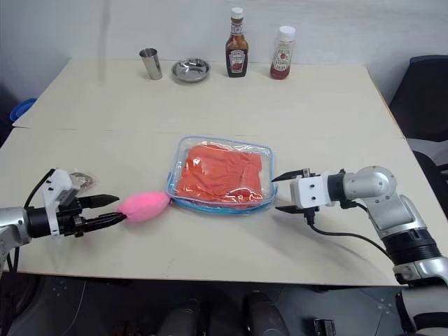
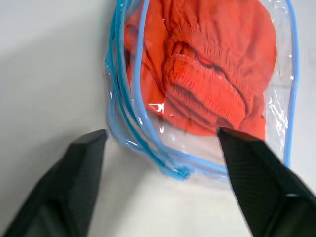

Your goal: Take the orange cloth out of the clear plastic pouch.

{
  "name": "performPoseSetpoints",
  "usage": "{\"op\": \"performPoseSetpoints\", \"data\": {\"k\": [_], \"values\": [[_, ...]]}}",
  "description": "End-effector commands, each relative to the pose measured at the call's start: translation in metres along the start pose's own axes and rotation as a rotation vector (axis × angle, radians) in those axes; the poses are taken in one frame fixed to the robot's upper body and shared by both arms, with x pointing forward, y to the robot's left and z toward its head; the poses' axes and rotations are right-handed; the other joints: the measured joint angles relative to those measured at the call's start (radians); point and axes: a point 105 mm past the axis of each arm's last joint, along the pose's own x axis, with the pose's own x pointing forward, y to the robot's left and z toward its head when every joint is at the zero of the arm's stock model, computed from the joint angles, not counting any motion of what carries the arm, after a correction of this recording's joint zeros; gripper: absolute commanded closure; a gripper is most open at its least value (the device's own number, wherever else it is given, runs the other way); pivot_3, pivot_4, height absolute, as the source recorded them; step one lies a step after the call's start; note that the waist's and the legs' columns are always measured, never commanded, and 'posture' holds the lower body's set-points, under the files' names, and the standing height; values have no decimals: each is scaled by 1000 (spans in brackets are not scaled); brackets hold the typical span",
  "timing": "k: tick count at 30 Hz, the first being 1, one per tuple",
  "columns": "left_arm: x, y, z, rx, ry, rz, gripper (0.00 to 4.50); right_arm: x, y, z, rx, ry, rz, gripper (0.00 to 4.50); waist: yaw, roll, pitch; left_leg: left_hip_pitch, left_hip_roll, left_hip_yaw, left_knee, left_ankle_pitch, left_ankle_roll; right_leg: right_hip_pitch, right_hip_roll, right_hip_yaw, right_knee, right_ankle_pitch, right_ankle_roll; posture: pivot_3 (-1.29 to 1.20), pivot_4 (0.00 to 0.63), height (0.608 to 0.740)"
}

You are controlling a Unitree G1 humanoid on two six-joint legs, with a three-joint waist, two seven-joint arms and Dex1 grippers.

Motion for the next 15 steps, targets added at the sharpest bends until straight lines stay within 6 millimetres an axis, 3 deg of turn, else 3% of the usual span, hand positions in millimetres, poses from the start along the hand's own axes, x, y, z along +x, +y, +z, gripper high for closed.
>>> {"op": "performPoseSetpoints", "data": {"k": [1,3,5,7,9,12,15], "values": [[-20,34,32,-17,-109,150,36,-14,-15,21,41,-58,-99,0,5,0,0,0,0,0,0,0,0,0,0,0,0,0,0,0,150,740],[-23,40,62,-20,-199,154,36,-16,-16,28,90,-81,-127,0,11,0,0,0,0,-1,0,-1,1,0,0,-1,0,0,0,0,150,740],[-16,27,104,42,-282,68,36,-18,-16,33,128,-98,-148,0,17,-1,0,-1,0,-1,1,-1,2,0,0,-1,0,0,0,0,150,740],[2,-1,142,150,-330,-67,36,-19,-15,36,153,-104,-164,0,24,-2,-1,-2,0,-2,1,0,0,0,-1,-2,0,0,0,0,150,740],[22,-30,165,266,-342,-189,36,-19,-14,38,167,-105,-174,0,28,-2,-1,-3,-2,-3,2,-1,0,0,-1,-2,0,0,0,0,150,740],[61,-73,175,467,-299,-335,36,-18,-15,39,172,-98,-187,0,33,-1,-1,-2,-2,-3,2,-1,1,1,-1,-1,0,0,0,0,150,740],[89,-98,144,769,-150,-448,36,-19,-14,40,174,-87,-198,0,25,-1,-1,-2,-2,-1,1,0,-1,0,0,0,-3,0,1,0,150,740]]}}
